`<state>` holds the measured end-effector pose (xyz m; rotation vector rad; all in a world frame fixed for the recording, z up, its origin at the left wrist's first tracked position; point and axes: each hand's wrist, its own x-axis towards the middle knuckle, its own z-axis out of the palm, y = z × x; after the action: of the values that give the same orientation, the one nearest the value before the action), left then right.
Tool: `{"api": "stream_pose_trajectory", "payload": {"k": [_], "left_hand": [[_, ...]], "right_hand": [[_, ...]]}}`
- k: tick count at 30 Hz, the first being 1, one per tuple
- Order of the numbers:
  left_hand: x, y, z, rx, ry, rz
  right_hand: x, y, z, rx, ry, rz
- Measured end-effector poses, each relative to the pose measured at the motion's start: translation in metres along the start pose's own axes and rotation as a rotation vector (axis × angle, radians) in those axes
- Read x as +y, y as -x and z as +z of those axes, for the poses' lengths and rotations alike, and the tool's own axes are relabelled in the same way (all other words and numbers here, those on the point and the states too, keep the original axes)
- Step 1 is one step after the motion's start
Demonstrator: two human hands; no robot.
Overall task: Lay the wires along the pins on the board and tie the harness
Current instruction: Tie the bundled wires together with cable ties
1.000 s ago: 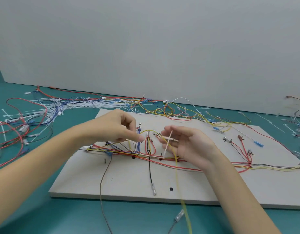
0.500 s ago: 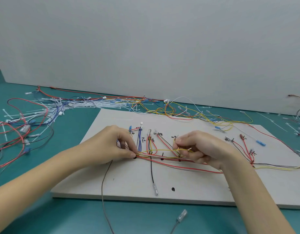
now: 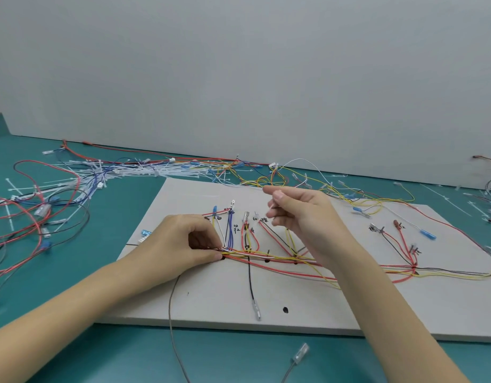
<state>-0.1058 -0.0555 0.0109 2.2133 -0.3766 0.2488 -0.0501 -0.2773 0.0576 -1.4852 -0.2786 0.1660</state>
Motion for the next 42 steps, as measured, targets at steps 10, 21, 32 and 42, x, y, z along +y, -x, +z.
{"api": "stream_pose_trajectory", "payload": {"k": [10, 21, 32, 42], "left_hand": [[-0.003, 0.004, -0.002, 0.133, -0.206, 0.014], [-0.008, 0.001, -0.009, 0.034, -0.229, 0.013], [-0.007, 0.001, -0.009, 0.026, -0.241, 0.052], [-0.002, 0.003, -0.009, 0.007, -0.279, 0.166]], "right_hand": [[0.018, -0.021, 0.03, 0.147, 0.119, -0.17], [0.026, -0.032, 0.042, 0.104, 0.331, -0.352], [0.023, -0.037, 0.029, 0.081, 0.291, -0.342], [0.025, -0.038, 0.029, 0.118, 0.187, -0.382]]}}
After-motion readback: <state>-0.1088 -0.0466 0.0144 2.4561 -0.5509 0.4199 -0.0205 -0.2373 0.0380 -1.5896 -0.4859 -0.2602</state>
